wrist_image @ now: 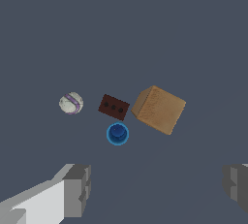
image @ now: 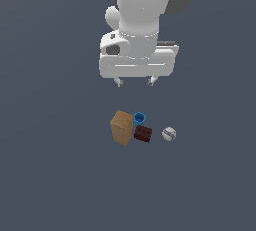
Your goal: Pick up a designated object from a clutter of objects.
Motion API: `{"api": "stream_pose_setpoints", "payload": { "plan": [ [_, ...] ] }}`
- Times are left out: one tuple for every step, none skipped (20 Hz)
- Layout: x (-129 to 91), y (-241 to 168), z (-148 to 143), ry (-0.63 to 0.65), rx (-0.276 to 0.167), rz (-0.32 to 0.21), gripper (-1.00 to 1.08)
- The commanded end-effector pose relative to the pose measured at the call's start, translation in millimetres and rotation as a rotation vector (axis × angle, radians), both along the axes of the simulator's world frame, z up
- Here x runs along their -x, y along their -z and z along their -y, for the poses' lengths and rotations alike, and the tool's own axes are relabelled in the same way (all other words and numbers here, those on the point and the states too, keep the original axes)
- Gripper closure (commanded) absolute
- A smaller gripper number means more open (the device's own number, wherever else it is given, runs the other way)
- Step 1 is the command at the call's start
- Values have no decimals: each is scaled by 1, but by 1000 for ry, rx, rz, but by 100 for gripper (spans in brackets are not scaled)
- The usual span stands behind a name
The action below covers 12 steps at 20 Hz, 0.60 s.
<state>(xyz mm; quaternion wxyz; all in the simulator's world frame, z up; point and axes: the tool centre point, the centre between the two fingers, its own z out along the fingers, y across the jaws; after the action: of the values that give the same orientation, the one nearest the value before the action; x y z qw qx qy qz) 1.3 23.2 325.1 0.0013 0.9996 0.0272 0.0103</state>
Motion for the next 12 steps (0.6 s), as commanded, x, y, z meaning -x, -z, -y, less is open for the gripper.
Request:
{"api": "stream_pose_setpoints", "payload": {
  "plan": [
    [0, 0, 0, 0, 0, 0, -92],
    [0, 0, 0, 0, -1, 0, -92],
    [0, 0, 1, 1, -2, 0, -92],
    [-1, 0, 2, 3, -5, -1, -92],
    [-1, 0, 3, 6, -9, -2, -92],
    [-2, 0, 4, 9, -13, -3, -92],
    [-2, 0, 6, 13, -19, -4, -92],
    [-3, 0, 7, 16, -23, -5, -92],
    [-3, 0, 8, 19, -26, -5, -92],
    [-4, 0, 9, 21, -29, -6, -92],
    [-4, 0, 9, 22, -30, -6, -92],
    [-4, 0, 9, 22, -30, -6, -92]
  ]
}}
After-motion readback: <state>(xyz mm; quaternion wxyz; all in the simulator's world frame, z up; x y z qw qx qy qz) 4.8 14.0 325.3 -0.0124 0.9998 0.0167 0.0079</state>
